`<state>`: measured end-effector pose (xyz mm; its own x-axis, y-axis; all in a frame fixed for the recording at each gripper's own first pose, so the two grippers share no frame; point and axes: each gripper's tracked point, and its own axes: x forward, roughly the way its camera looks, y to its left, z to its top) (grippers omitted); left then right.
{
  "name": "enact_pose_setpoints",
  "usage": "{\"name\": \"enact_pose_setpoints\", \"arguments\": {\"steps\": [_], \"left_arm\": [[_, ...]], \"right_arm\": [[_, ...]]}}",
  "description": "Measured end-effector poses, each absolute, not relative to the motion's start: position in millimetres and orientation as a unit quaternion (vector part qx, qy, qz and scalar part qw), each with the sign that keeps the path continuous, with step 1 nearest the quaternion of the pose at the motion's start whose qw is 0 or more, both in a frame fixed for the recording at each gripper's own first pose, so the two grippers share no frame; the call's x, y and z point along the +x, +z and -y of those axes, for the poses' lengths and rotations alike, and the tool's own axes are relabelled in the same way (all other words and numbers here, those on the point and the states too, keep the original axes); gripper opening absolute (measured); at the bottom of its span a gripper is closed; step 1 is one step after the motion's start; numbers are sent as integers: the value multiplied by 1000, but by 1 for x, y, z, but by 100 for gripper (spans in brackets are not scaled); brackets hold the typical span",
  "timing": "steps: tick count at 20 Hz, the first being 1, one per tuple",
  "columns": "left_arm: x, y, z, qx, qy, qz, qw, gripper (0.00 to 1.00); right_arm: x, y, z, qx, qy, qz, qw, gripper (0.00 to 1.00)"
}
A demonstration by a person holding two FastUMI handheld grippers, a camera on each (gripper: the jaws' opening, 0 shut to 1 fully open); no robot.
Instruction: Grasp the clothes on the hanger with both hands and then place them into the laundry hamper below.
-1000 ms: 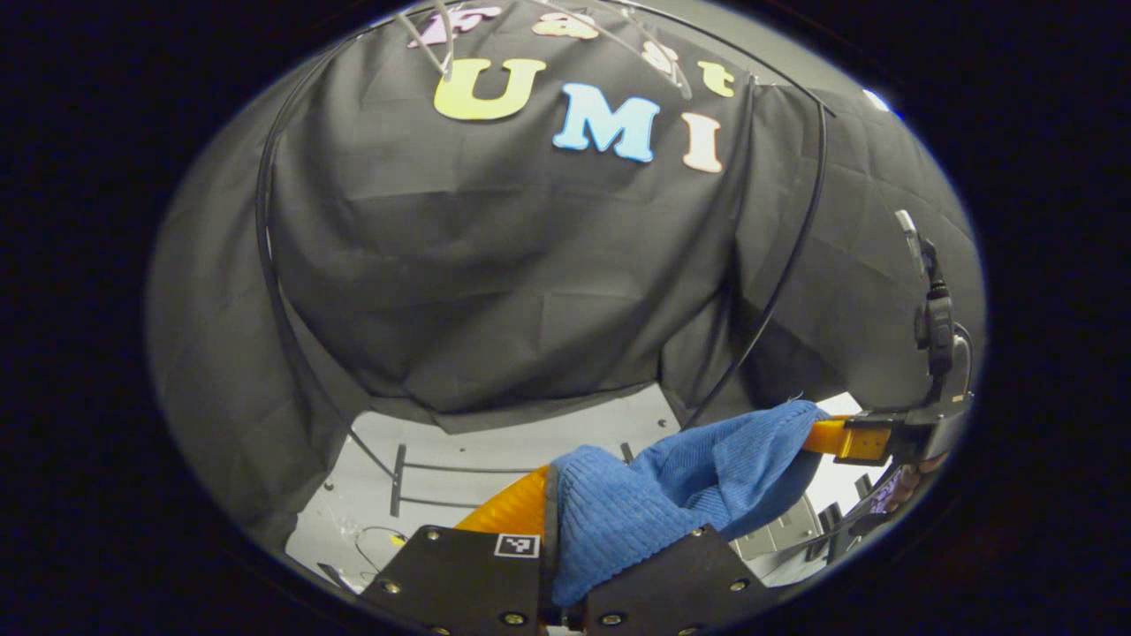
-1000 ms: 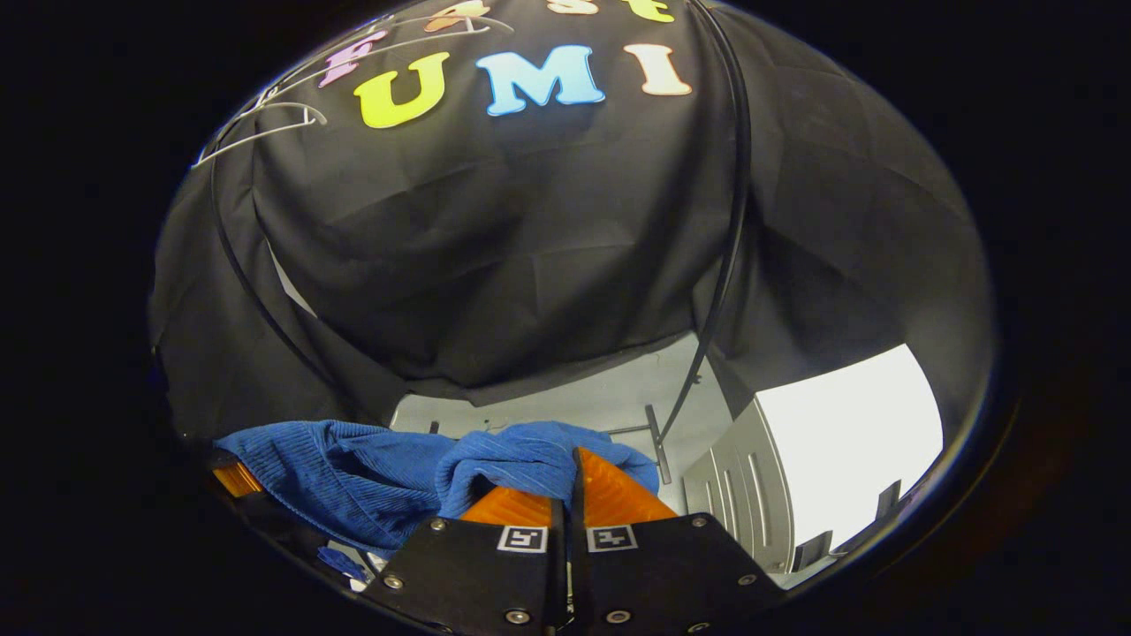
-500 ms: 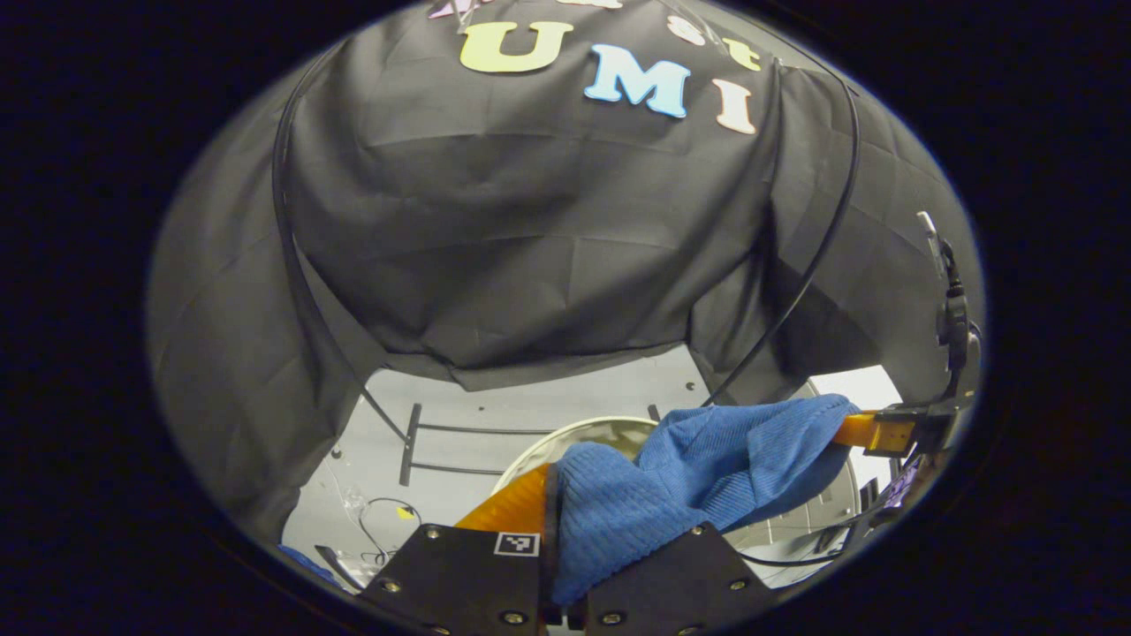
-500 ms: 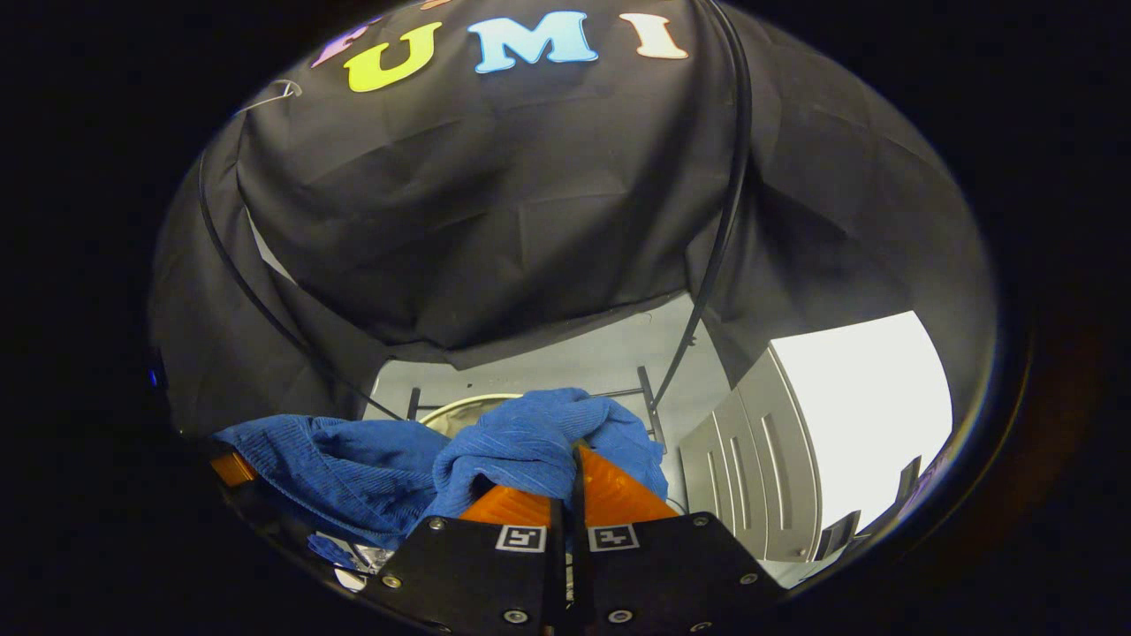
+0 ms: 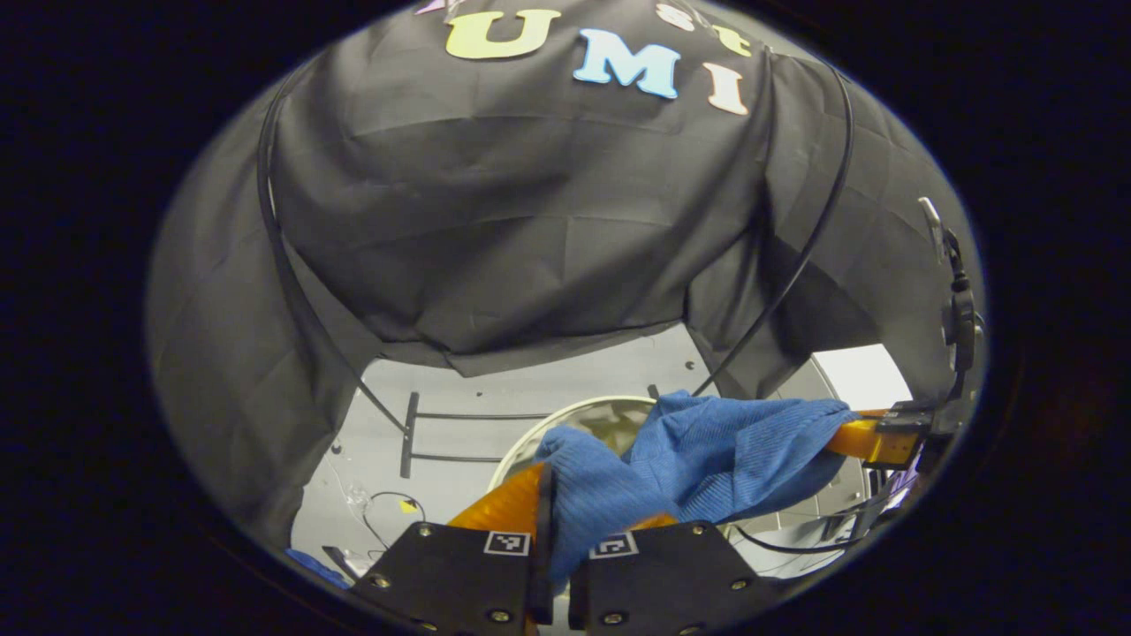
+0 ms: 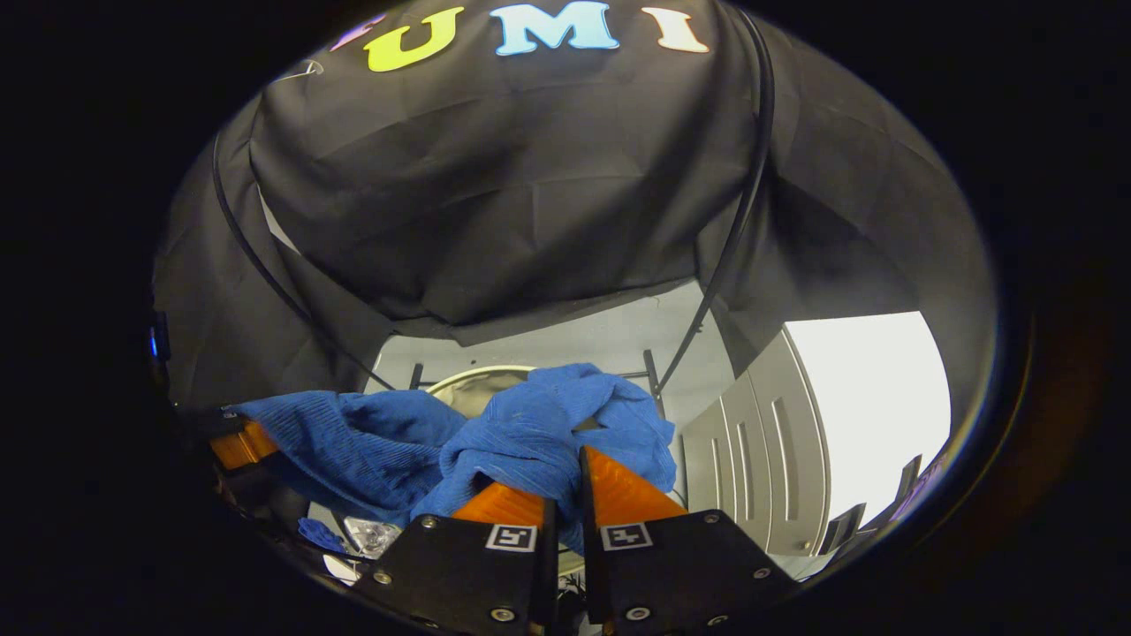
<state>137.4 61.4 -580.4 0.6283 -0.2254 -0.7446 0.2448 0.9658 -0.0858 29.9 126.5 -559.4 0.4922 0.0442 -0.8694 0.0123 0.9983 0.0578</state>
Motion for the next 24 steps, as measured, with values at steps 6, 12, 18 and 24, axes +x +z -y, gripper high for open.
{"name": "enact_pose_setpoints", "arguments": {"steps": [6,12,18,24], "left_arm": [[120,-553,-58,15,-141,-400,905,26],[92,-509,-82,-7,-95,-387,917,98],[78,-403,-90,7,-51,-323,945,98],[65,-248,-61,38,-8,-211,977,97]], "right_arm": [[1,-552,-134,19,43,-542,839,49],[1,-494,-124,-3,49,-518,854,96],[36,-392,-90,-16,39,-413,910,96],[60,-271,-35,-10,17,-284,958,96]]}}
